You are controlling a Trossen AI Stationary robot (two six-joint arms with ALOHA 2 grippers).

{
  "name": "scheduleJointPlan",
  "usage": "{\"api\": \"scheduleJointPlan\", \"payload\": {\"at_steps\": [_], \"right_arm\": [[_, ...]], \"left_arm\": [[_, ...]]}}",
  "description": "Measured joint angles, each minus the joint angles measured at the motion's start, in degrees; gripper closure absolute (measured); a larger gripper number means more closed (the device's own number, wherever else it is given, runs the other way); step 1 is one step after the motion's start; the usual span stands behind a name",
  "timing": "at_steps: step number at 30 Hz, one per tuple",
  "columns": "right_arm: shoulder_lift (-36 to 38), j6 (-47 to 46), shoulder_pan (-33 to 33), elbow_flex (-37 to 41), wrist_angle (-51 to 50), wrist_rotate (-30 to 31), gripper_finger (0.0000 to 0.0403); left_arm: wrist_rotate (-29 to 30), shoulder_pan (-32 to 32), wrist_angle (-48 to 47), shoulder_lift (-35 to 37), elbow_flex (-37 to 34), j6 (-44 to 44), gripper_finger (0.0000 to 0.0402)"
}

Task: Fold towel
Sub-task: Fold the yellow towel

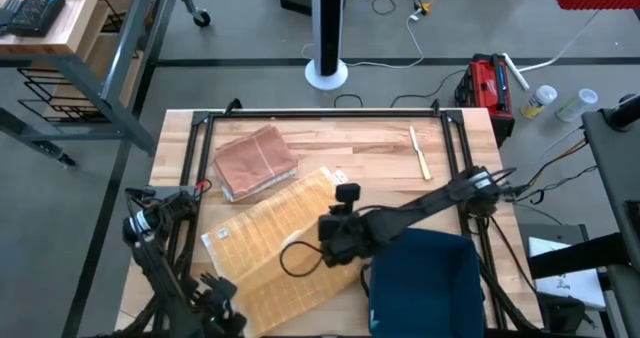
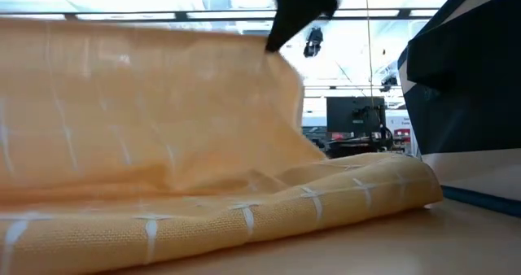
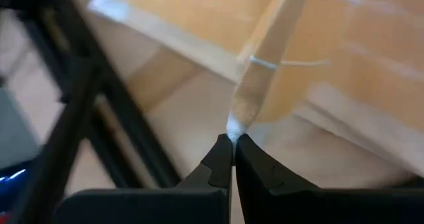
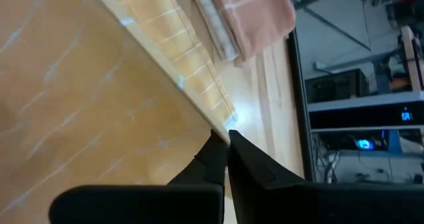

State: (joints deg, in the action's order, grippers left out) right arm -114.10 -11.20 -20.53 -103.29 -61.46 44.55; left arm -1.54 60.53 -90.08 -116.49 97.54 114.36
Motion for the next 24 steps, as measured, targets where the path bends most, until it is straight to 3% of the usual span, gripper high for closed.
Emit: {"api": "scheduleJointPlan", "payload": {"at_steps": [4, 12, 16, 24], "right_arm": [[-3.3, 0.62, 3.18, 0.79, 4.43, 1.39, 0.0403], [-6.86, 0.71, 8.78, 0.8, 5.79, 6.68, 0.0403], [-6.87, 0.78, 11.19, 0.81, 7.36, 5.42, 0.0403], [-6.91, 1.92, 13.44, 1.4, 10.41, 0.25, 0.0403]], "left_arm": [[-0.92, -0.07, 0.0, 0.07, -6.47, 0.2, 0.0401], [11.04, -0.93, 0.14, 1.17, -11.25, -3.85, 0.0401], [11.1, -1.49, 0.1, 3.0, -14.62, -3.88, 0.0401], [10.82, -1.54, 0.05, 10.59, -24.02, 7.61, 0.0401]]}}
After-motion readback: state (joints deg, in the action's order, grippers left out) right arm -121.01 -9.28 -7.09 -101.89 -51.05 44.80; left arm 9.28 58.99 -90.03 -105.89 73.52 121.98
